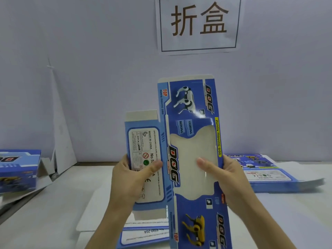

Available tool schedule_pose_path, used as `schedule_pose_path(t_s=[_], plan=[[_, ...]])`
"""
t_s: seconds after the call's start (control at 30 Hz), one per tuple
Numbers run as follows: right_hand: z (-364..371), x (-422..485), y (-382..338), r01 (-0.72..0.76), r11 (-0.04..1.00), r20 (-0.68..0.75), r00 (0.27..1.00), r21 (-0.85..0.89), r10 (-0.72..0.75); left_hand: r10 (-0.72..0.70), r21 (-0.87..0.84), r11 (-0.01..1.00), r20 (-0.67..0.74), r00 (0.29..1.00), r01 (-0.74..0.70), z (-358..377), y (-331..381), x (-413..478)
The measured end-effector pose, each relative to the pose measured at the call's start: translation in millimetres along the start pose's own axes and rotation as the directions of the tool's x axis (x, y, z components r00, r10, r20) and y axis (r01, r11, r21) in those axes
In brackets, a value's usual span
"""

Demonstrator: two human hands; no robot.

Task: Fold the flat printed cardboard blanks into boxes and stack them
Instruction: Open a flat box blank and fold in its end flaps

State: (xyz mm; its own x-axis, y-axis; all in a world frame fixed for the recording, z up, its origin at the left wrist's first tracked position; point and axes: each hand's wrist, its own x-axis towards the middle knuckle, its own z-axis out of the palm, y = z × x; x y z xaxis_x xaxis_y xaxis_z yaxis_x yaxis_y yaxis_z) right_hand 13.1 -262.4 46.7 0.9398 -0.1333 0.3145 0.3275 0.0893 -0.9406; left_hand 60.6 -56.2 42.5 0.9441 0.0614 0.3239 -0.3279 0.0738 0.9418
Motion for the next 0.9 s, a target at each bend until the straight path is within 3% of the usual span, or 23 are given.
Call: schedule_pose_path(t_s=[0.17, 0.67, 0.9], plan=[[-3.7, -0.1, -4.9, -0.010, 0.999, -0.006, 1.000, -0.037, 0.010, -0.041, -0.008, 0.999, 0.115, 0.993, 0.043, -3.2, 6.4, -2.0], [-1.6, -1.9, -3.1, -0.056, 0.998, 0.001, 0.998, 0.001, 0.056, -0.060, 0.002, 0.998, 0.042, 0.997, 0.060, 0.3, 3.6, -3.1], [2.7, 0.0, 0.6, -0.067, 0.994, -0.021, 0.997, 0.089, 0.069, 0.024, 0.030, 0.999, 0.009, 1.000, -0.024, -1.3, 4.4, -3.2]])
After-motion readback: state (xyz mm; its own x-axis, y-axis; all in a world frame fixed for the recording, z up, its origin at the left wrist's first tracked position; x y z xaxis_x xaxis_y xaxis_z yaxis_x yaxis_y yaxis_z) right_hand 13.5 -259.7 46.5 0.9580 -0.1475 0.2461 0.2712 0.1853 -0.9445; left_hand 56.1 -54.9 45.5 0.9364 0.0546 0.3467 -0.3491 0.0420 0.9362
